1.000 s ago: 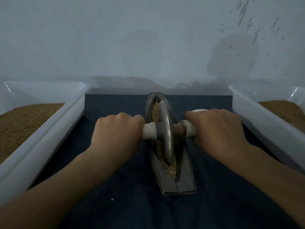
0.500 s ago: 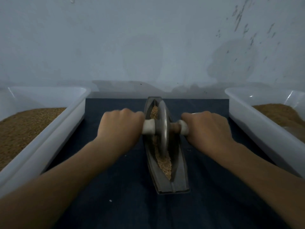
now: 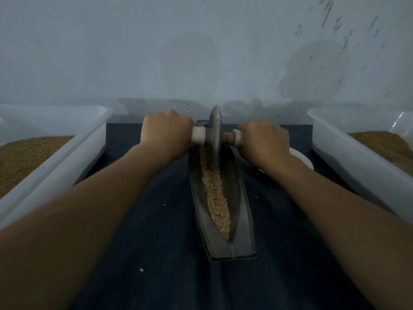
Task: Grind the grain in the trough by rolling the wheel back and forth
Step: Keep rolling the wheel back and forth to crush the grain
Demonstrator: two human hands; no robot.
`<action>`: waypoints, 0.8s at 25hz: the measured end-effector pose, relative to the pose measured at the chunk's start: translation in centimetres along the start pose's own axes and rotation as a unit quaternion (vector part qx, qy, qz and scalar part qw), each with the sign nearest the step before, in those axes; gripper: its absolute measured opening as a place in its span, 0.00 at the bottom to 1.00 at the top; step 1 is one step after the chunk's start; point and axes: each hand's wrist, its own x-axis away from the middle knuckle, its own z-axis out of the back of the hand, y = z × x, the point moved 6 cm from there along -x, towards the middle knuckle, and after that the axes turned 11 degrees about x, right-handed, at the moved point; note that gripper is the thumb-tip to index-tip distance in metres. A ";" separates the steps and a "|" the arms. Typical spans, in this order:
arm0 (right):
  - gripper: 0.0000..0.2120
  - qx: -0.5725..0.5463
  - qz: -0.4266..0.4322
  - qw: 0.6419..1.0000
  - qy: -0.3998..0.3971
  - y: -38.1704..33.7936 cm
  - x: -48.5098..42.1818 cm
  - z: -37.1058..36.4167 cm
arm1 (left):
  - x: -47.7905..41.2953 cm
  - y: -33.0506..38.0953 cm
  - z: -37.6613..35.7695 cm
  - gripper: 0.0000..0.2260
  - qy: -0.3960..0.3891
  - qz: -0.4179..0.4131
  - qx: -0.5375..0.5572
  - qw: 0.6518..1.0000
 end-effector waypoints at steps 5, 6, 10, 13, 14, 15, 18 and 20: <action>0.18 0.027 0.037 0.999 0.016 0.7 6.4 2.3 | 6.3 1.2 1.7 0.12 0.029 -0.039 -0.007 0.999; 0.22 0.037 0.046 0.998 0.027 0.7 7.6 3.1 | 7.3 1.4 2.4 0.18 0.036 -0.052 -0.015 0.998; 0.20 0.033 0.033 0.999 0.016 1.2 7.0 2.5 | 6.5 1.2 1.7 0.13 0.007 -0.041 -0.014 0.999; 0.12 0.014 0.011 1.000 0.013 0.4 2.3 0.8 | 2.2 0.5 0.2 0.02 -0.007 -0.009 0.006 1.000; 0.10 -0.001 0.000 1.000 0.000 0.3 1.0 0.2 | 1.1 0.3 0.1 0.04 -0.009 -0.004 0.005 1.000; 0.10 -0.014 -0.009 1.000 -0.009 0.2 0.3 -0.2 | 0.3 0.3 0.1 0.04 -0.008 -0.003 -0.003 1.000; 0.09 -0.031 0.016 0.999 -0.010 0.5 1.6 0.0 | 1.4 0.6 0.4 0.01 0.013 -0.009 0.000 1.000; 0.09 -0.017 0.080 0.997 0.005 0.6 3.2 1.6 | 3.8 0.2 0.1 0.07 0.033 0.015 0.028 0.999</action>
